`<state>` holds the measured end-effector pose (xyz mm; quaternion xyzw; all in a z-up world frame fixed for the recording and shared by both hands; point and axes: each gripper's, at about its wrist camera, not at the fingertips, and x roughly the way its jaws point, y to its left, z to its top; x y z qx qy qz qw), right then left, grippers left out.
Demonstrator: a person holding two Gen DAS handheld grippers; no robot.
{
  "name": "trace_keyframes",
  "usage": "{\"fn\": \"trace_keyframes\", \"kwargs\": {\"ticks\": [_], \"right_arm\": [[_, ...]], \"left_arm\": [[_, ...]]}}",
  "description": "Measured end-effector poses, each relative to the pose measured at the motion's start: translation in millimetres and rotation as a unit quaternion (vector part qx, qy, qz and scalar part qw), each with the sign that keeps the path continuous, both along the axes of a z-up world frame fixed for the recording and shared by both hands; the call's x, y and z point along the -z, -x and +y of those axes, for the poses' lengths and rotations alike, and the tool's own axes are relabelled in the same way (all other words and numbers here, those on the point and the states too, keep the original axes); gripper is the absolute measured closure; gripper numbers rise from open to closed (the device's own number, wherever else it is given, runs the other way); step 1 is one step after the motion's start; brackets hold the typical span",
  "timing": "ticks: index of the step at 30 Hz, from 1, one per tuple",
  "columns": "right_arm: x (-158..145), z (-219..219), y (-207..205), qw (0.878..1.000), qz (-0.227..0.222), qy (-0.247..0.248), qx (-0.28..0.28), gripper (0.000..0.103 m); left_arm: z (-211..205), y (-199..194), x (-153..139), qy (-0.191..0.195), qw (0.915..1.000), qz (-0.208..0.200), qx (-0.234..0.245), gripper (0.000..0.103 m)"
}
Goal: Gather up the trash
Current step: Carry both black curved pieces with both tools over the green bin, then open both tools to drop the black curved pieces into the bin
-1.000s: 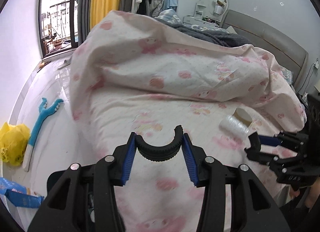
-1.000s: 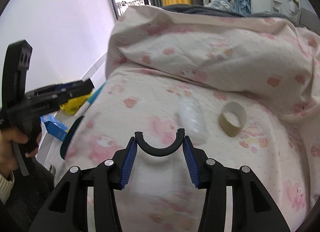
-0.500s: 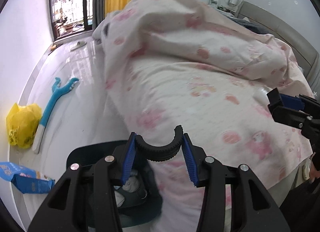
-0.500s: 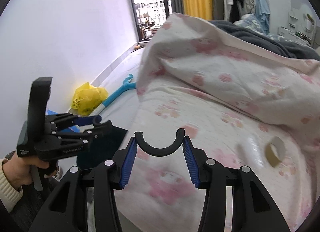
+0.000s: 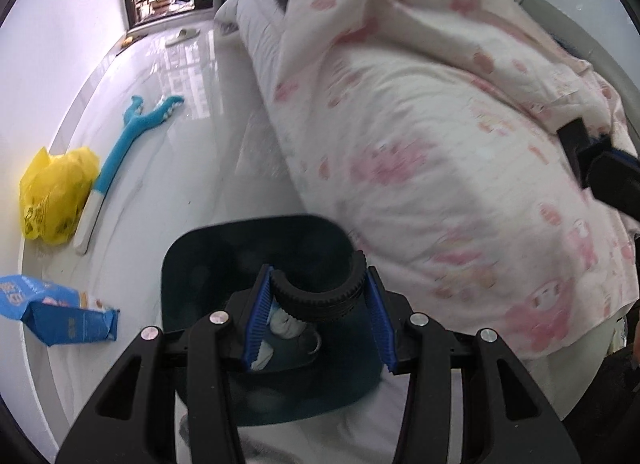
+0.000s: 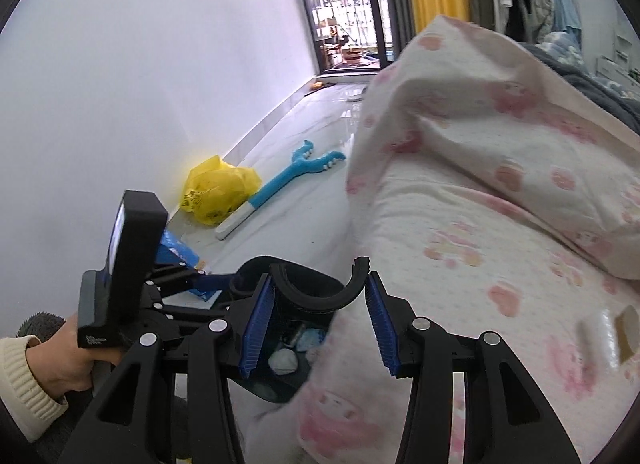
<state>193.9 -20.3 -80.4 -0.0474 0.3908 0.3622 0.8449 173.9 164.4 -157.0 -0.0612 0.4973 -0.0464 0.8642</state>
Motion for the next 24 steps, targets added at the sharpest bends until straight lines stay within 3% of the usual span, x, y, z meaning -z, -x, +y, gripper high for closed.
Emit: {"fn": "trace_keyframes", "kwargs": {"ticks": [20, 24], "right_arm": [[26.8, 81.7, 5.2, 0.998, 0.034, 0.024, -0.053, 0.055], [33.4, 93.0, 4.2, 0.997, 0.038, 0.031, -0.06, 0.055]], "left_arm": [[51.7, 20.4, 48.0, 0.014, 0.9938, 0.109, -0.017, 0.053], [59.4, 23.5, 51.5, 0.02, 0.993, 0.115, -0.019, 0.042]]}}
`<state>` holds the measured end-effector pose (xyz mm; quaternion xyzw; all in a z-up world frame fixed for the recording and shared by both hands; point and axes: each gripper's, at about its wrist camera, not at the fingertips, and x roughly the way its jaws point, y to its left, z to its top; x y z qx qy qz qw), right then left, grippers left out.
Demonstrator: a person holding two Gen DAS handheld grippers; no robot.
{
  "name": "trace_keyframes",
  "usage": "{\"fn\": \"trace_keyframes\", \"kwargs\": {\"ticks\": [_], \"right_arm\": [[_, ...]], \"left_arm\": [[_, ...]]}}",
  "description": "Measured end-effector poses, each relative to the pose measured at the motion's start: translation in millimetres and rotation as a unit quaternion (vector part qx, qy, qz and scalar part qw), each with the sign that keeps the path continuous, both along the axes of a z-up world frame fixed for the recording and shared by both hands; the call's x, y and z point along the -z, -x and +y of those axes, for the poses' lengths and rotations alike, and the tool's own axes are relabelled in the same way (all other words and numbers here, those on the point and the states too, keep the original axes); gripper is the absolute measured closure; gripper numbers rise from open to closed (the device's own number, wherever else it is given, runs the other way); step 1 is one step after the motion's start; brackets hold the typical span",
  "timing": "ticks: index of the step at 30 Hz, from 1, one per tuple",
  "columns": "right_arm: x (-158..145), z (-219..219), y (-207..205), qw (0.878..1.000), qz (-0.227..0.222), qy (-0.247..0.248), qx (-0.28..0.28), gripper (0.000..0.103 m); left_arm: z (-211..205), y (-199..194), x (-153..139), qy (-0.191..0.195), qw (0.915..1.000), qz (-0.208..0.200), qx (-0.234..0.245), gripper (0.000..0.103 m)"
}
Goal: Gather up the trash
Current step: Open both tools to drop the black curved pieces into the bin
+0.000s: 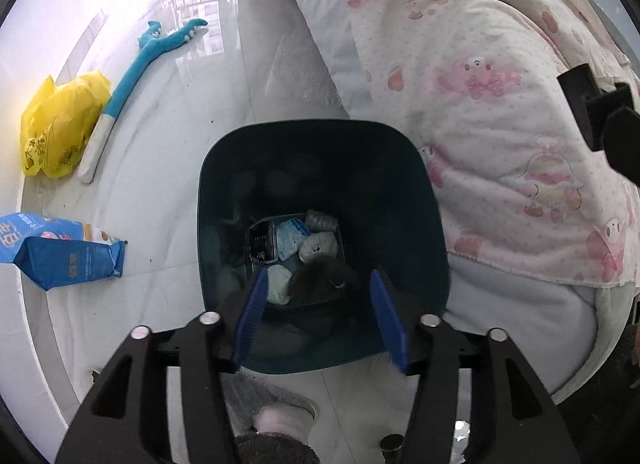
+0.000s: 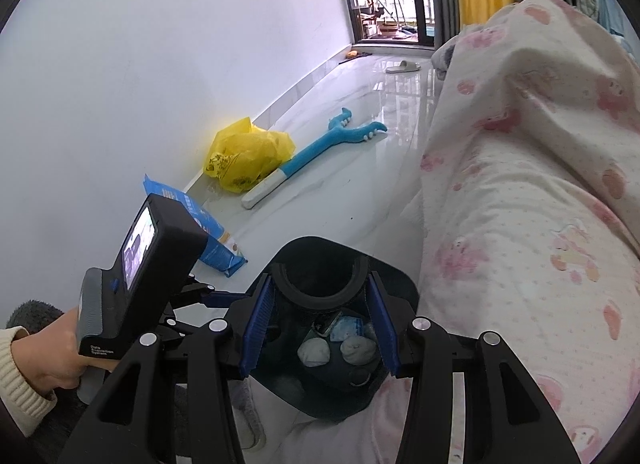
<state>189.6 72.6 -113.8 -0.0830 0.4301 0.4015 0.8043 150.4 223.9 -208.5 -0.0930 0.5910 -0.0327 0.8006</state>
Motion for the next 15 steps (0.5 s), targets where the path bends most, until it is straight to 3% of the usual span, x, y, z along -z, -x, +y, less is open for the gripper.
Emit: {"fn": "trace_keyframes", "kwargs": {"ticks": [15], "right_arm": [[41.0, 33.0, -8.8, 0.998, 0.048, 0.031, 0.003, 0.055]], "left_arm": [[35.2, 20.5, -19.2, -0.009, 0.9994, -0.027, -0.022, 0.031]]}}
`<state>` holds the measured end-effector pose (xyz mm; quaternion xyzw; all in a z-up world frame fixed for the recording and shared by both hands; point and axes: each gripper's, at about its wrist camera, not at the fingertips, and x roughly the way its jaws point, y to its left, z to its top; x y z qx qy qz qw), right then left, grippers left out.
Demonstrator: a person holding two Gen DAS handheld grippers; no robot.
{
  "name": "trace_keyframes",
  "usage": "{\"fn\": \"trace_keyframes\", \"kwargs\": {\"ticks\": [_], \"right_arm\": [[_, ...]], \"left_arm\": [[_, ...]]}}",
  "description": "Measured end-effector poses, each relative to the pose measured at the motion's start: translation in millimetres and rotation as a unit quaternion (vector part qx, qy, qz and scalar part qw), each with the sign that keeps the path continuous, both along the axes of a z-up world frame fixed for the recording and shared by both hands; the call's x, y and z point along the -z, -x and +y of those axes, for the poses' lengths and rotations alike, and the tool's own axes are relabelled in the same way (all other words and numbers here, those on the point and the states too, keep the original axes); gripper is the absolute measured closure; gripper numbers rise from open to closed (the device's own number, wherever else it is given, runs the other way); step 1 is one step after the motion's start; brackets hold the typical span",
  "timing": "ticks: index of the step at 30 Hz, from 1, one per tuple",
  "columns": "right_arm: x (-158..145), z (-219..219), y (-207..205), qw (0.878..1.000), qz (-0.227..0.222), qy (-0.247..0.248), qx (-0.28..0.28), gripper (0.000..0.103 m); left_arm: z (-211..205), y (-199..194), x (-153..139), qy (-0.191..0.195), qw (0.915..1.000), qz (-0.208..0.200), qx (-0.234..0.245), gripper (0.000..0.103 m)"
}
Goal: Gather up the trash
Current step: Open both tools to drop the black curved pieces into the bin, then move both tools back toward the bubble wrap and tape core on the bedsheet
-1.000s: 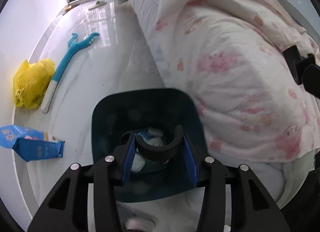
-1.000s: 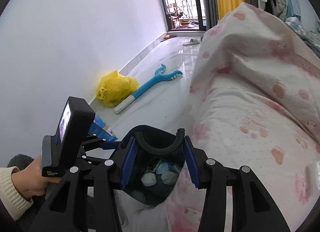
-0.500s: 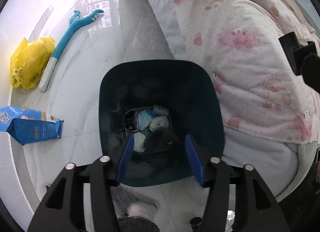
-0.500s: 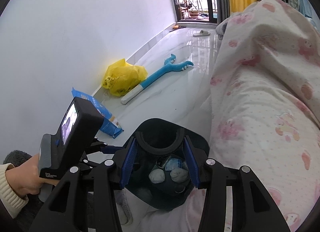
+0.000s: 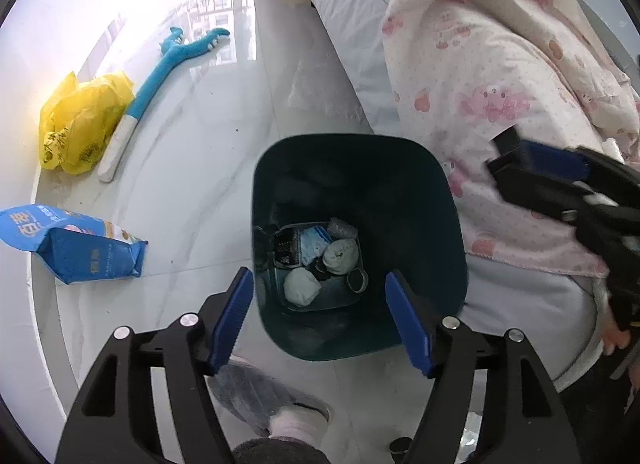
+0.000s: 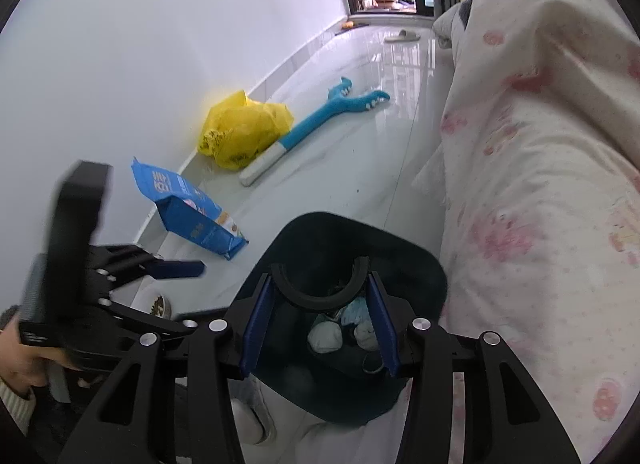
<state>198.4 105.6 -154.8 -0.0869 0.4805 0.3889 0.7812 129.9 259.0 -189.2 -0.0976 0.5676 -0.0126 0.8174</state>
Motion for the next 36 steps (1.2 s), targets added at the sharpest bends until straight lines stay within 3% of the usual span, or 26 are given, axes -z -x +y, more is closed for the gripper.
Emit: {"fn": "trace_keyframes", "kwargs": {"ticks": [12, 23, 25, 27, 30, 36], "right_arm": [[41.0, 28.6, -2.3, 0.998, 0.044, 0.041, 0.005, 0.055], [71.4, 43.9, 2.5, 0.994, 0.06, 0.086, 0.004, 0.055], [74.4, 45.3, 3.9, 0.994, 0.06, 0.094, 0.002, 0.053], [77.3, 46.0, 5.3, 0.993, 0.063, 0.101, -0.001, 0.04], [79.3, 45.3, 7.2, 0.992, 0.063, 0.105, -0.002, 0.034], [65.5, 36.2, 8.1, 0.995, 0.048, 0.083, 0.003, 0.031]], "left_arm": [[18.6, 24.2, -38.2, -0.01, 0.9973, -0.072, -0.002, 0.03], [23.4, 37.4, -78.4, -0.009, 0.9892, -0.147, 0.001, 0.03], [23.0, 39.0, -85.3, -0.01, 0.9871, -0.16, 0.001, 0.03], [22.2, 41.1, -94.0, -0.014, 0.9843, -0.176, 0.002, 0.031], [20.9, 42.4, -105.0, -0.016, 0.9804, -0.197, 0.002, 0.031], [11.4, 40.2, -120.9, -0.017, 0.9733, -0.229, 0.005, 0.031]]}}
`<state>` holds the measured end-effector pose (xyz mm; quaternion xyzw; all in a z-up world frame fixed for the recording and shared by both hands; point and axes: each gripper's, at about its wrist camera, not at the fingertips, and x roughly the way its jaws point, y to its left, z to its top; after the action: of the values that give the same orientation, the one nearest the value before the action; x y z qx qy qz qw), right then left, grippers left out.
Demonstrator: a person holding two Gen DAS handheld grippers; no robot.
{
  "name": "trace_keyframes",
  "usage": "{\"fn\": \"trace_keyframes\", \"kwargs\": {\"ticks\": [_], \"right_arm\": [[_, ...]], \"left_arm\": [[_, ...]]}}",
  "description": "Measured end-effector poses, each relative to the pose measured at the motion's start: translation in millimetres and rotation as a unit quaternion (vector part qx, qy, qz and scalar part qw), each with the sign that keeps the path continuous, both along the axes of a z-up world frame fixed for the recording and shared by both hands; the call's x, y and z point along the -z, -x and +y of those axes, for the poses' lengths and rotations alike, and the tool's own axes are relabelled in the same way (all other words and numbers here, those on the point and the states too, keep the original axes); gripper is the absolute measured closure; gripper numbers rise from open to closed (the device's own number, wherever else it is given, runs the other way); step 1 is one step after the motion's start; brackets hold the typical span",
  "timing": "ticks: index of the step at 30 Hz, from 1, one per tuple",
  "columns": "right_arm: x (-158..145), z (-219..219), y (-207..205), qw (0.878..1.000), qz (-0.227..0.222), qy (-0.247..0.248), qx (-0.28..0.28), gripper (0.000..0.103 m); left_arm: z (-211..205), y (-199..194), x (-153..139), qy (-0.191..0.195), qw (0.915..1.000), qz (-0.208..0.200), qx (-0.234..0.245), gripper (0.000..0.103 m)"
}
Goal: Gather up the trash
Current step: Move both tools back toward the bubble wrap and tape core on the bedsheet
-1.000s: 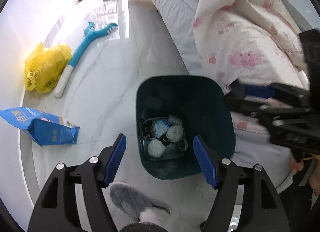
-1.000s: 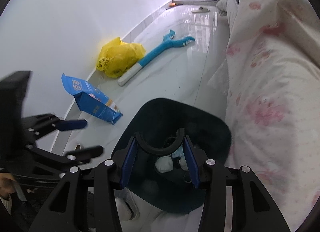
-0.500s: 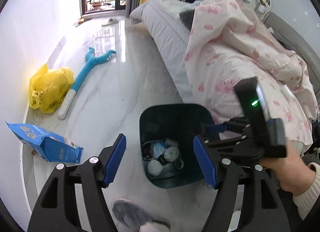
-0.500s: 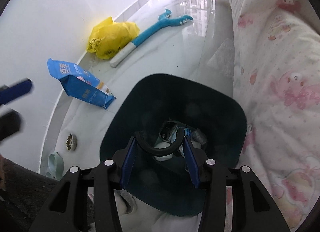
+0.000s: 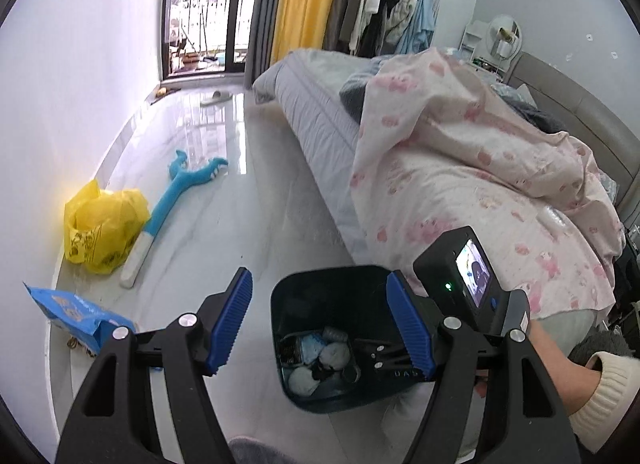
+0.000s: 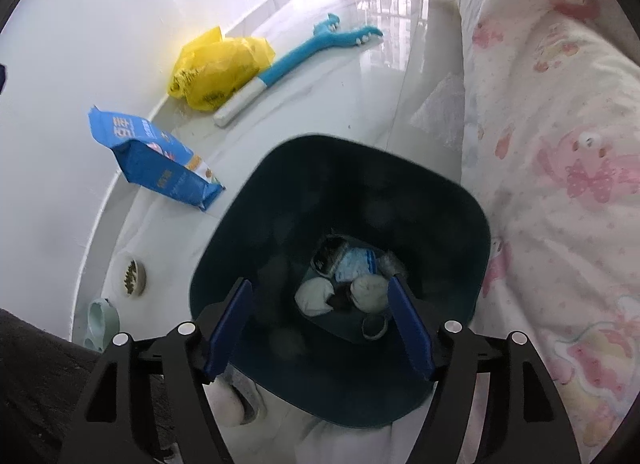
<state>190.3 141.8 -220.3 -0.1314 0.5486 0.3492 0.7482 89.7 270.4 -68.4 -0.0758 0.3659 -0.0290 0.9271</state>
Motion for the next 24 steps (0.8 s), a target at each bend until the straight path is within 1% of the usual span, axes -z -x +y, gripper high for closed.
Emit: {"fn": "trace_keyframes", "kwargs": {"ticks": [6, 12, 17, 24], "right_arm": [[-24.3, -11.9, -2.6, 0.999, -0.028, -0.035, 0.005, 0.03], [-52.3, -35.7, -4.1, 0.995, -0.072, -0.064, 0.013, 0.028], [-77.0, -65.4, -9.3, 0.989, -0.11, -0.091, 0.028, 0.026], [-95.5, -109.1, -17.0, 0.983, -0.142, -0.103, 0.047, 0.025]], "left_arm": [[-13.5, -4.3, -8.8, -0.004, 0.9997, -0.024, 0.003, 0.031], [-28.6, -10.6, -22.6, -0.001, 0.9987, -0.05, 0.003, 0.03], [-47.0, -17.8, -34.1, 0.004, 0.9973, -0.072, 0.007, 0.029], [-78.2, -31.2, -45.8, 0.012, 0.9953, -0.094, 0.017, 0.025]]}}
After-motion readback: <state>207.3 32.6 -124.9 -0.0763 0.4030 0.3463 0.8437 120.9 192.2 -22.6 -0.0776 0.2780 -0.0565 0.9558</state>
